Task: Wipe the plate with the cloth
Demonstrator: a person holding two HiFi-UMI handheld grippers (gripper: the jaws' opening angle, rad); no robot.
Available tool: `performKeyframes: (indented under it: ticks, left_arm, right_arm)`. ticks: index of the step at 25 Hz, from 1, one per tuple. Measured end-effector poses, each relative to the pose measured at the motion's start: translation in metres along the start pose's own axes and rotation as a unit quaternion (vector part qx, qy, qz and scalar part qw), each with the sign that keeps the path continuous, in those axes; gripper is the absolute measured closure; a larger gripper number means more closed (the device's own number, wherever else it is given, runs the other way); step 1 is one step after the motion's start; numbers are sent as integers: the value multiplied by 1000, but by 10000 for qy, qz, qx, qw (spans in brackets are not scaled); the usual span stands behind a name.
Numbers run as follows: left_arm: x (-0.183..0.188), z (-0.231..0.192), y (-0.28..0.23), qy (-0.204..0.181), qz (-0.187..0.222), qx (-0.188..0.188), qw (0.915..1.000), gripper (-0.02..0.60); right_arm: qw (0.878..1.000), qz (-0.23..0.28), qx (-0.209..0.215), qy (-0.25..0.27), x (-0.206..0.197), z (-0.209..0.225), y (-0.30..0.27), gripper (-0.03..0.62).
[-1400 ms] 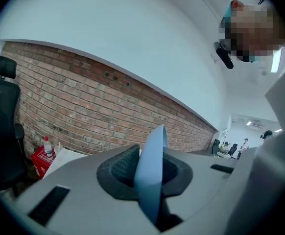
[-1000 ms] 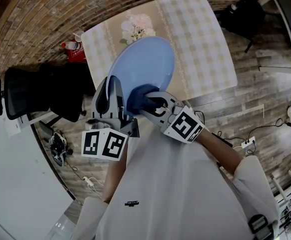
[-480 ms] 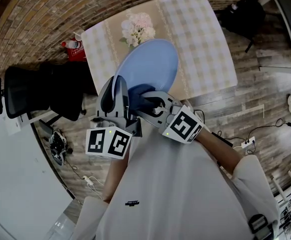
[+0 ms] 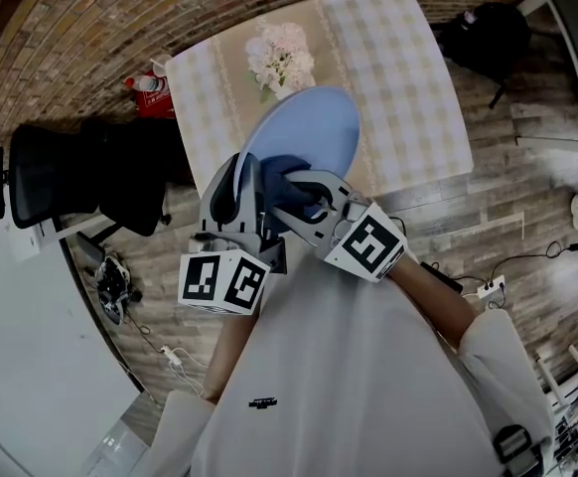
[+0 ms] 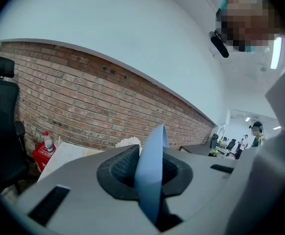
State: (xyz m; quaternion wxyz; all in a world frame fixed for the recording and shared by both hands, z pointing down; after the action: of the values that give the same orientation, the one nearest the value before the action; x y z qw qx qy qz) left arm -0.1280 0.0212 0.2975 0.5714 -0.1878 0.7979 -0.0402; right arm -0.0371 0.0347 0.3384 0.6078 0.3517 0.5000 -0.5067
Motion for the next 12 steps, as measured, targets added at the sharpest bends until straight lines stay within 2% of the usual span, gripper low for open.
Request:
performKeyframes:
  ticks: [8,12]
  left_arm:
    - [0,-2,0,124,24,16,9999,534]
    - [0,-3,0,139,33,42,9999,534]
  right_arm:
    - [9992,242,-266,155,13,18,2,477]
    - [9977,451,-500,72,17,25,2,477]
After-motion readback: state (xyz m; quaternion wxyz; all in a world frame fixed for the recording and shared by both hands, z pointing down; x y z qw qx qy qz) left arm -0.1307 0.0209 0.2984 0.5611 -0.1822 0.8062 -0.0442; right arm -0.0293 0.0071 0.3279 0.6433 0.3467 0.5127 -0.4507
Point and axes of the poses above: the fingertips, and each gripper's own axes: y backward along the fingers, z to its right, x out of its top, the point moved 6 cm from there along y, backward along the fingers
